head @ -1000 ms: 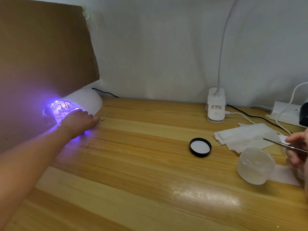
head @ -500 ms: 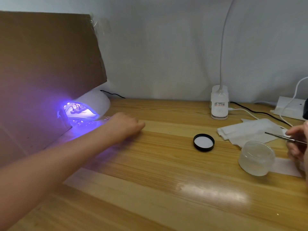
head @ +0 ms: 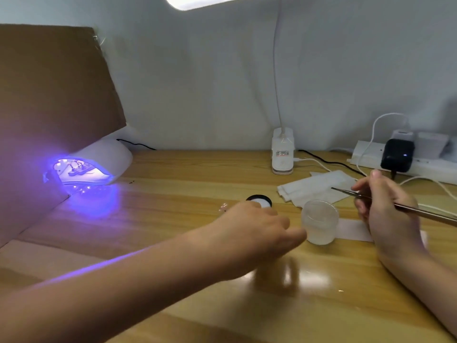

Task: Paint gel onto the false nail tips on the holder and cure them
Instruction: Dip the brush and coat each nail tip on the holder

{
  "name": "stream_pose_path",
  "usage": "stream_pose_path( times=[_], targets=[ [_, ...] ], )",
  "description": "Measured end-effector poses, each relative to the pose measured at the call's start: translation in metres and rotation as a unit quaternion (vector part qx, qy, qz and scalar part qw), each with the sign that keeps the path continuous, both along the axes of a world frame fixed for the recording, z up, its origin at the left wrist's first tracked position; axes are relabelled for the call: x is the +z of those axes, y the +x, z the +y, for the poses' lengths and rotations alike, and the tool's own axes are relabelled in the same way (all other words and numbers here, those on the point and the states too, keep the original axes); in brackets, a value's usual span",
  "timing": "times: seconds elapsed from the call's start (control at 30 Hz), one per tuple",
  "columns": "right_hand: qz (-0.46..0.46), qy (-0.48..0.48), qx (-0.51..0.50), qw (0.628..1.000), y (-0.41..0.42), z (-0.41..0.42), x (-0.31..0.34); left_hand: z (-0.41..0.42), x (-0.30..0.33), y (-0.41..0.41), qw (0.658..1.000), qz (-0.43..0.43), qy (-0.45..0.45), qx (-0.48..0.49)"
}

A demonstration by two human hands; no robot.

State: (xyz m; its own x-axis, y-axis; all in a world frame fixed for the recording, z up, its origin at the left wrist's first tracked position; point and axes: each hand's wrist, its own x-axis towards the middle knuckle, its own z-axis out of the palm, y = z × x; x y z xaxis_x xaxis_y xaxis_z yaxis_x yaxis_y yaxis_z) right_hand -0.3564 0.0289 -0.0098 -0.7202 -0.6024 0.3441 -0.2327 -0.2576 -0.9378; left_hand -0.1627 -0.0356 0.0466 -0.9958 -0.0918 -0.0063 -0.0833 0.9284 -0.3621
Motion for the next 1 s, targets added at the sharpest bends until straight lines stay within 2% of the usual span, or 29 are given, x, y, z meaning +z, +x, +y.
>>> stream_pose_path(
  times=[0.13,0.33,0.5,0.7,1.0],
  targets=[
    [-0.013,0.007,-0.004,1.0,0.0,0.0,0.001,0.033,0.0,-0.028,0.996,0.031,0.064,-0.055],
    [-0.04,0.002,0.0,0.999,-0.001,0.006,0.005,0.059,-0.006,-0.07,0.982,0.053,0.166,-0.076],
    [-0.096,-0.022,0.033,0.995,-0.015,0.011,0.022,0.062,-0.017,-0.088,0.976,0.078,0.197,-0.05],
    [-0.046,-0.045,0.108,0.992,-0.032,0.019,0.055,0.07,-0.023,-0.103,0.97,0.091,0.226,-0.014],
    [-0.047,-0.047,0.118,0.991,-0.033,0.026,0.07,0.075,-0.029,-0.119,0.961,0.136,0.24,0.007]
  ],
)
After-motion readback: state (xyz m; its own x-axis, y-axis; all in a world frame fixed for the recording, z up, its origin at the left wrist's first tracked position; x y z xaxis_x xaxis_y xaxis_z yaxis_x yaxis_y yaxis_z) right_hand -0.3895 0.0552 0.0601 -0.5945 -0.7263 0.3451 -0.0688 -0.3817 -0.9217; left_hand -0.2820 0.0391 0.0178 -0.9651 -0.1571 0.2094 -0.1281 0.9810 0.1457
